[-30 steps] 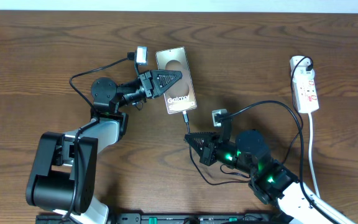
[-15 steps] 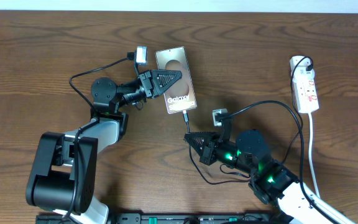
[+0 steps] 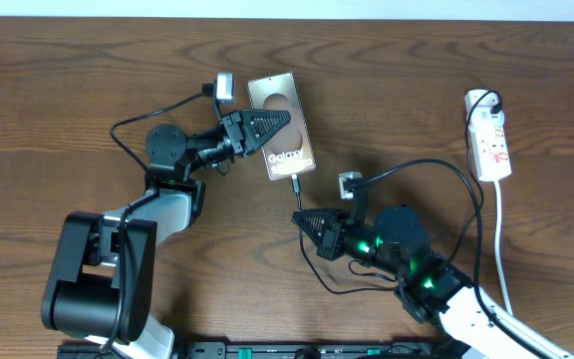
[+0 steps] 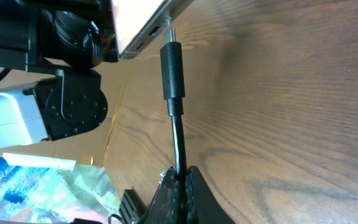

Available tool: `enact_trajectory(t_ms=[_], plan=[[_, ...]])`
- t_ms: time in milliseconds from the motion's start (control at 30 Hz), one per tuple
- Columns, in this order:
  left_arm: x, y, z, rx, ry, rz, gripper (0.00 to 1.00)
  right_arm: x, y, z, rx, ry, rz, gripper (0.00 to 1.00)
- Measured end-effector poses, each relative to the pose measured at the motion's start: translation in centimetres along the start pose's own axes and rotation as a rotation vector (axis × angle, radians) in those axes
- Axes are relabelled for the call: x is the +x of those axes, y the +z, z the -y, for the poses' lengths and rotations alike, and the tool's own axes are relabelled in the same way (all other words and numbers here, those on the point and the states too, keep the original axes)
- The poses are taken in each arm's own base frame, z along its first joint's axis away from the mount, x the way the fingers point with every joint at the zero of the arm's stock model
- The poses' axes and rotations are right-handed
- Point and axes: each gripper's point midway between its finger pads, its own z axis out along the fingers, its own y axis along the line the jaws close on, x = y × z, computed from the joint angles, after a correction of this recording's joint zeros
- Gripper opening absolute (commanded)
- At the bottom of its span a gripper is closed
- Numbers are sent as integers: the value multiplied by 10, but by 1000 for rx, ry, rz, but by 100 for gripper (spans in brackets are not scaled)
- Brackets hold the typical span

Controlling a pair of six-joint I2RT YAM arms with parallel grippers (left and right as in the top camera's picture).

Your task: Plug charger to phone and switch on socket

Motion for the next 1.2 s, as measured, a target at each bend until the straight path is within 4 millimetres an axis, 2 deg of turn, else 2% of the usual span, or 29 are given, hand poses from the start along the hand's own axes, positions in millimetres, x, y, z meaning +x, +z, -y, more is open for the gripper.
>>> enact_trajectory(t_ms=[733,1200], plan=[[0,0,0,0,0,-1,7,5,0,-6,-33,0,-32,1],[1,0,0,1,1,-8,7,1,-2,-3,-34,7,-28,1]])
